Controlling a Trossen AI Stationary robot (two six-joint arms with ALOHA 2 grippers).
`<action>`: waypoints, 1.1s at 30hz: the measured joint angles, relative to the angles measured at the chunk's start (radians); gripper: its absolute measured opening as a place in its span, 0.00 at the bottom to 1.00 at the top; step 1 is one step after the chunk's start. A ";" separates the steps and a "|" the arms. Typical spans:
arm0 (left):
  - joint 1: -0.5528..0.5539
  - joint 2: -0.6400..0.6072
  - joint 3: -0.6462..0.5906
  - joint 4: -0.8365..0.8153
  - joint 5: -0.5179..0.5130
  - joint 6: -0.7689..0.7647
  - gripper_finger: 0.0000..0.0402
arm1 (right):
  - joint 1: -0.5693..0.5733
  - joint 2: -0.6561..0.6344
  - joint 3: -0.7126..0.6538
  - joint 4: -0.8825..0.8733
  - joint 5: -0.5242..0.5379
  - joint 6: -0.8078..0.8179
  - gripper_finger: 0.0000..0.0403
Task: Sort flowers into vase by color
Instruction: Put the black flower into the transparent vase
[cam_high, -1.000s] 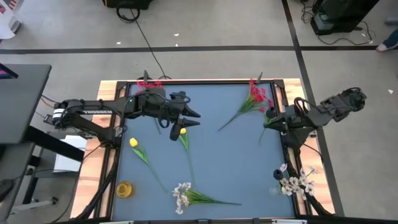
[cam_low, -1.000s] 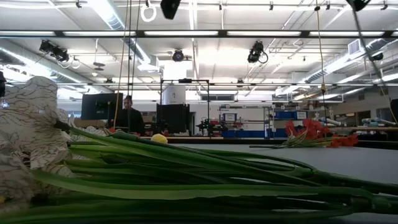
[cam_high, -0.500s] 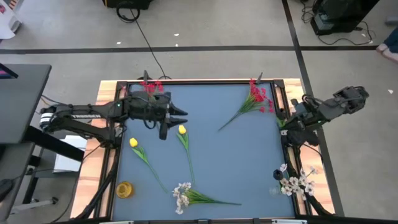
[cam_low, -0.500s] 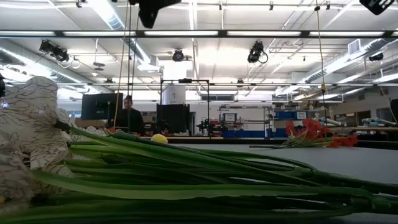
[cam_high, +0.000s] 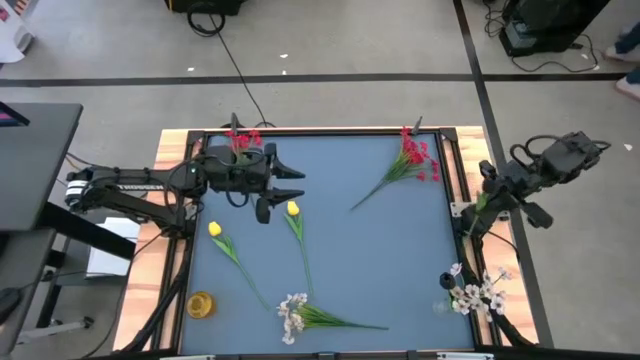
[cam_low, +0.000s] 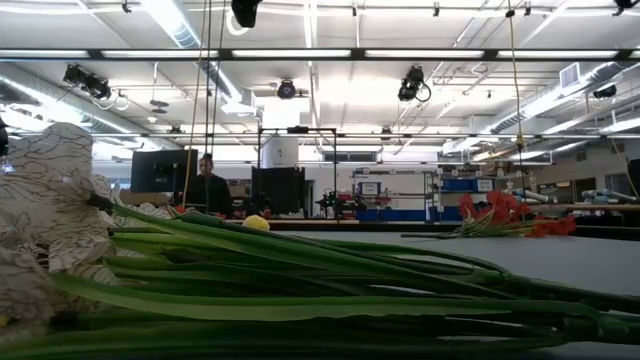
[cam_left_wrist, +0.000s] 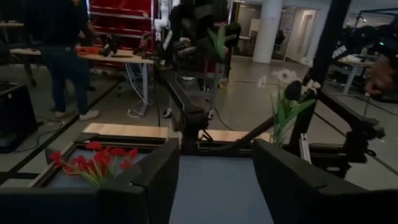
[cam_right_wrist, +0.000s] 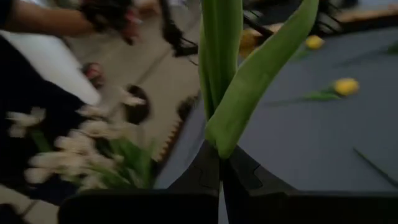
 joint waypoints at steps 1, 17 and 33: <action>0.003 0.000 0.000 0.000 0.000 -0.003 0.54 | 0.000 0.000 0.000 0.022 -0.026 -0.006 0.02; 0.006 0.000 0.000 -0.007 -0.001 -0.007 0.55 | 0.000 0.025 -0.173 0.386 -0.397 -0.155 0.02; 0.006 0.000 0.000 -0.007 -0.001 -0.007 0.55 | 0.000 0.026 -0.336 0.659 -0.547 -0.189 0.02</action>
